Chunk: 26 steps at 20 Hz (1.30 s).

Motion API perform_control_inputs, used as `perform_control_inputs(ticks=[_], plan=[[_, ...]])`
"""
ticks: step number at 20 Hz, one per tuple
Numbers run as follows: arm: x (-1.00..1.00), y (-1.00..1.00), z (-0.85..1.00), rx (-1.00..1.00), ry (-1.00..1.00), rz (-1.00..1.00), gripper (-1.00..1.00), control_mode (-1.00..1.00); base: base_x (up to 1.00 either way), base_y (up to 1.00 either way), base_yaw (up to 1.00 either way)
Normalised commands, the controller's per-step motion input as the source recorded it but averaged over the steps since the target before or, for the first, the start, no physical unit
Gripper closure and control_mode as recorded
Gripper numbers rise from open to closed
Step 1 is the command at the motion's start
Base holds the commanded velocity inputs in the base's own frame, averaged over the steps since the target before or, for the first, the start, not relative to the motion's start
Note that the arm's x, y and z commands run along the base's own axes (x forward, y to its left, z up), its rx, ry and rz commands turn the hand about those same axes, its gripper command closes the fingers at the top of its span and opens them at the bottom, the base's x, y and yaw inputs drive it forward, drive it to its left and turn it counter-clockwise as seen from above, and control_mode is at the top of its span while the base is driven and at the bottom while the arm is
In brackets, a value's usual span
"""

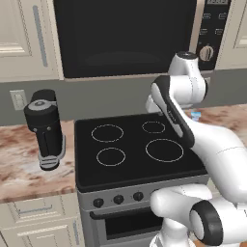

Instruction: Place the sponge inside the microwave to prepare for sanitizing.

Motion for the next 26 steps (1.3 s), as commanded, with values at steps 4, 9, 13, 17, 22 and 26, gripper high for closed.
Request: perform_control_inputs(ticks=[4,9,13,17,22,26], plan=[[-0.25,0.01,0.0,-0.01,-0.17,0.03,-1.0,-1.0,0.0,0.0,0.0],[-0.36,-0.05,0.07,0.0,-0.48,0.0,-1.0,-1.0,0.0,0.0,0.0],[-0.2,-0.13,0.24,0.0,-0.31,-0.06,-1.0,-1.0,0.0,0.0,0.0],[-0.02,-0.32,0.3,0.05,-0.04,-0.1,-1.0,-1.0,0.0,0.0,0.0],[0.05,-0.38,0.46,0.06,0.12,-0.03,-1.0,-1.0,0.0,0.0,0.0],[0.07,-0.36,0.5,0.01,0.16,-0.02,-1.0,-1.0,0.0,0.0,0.0]])
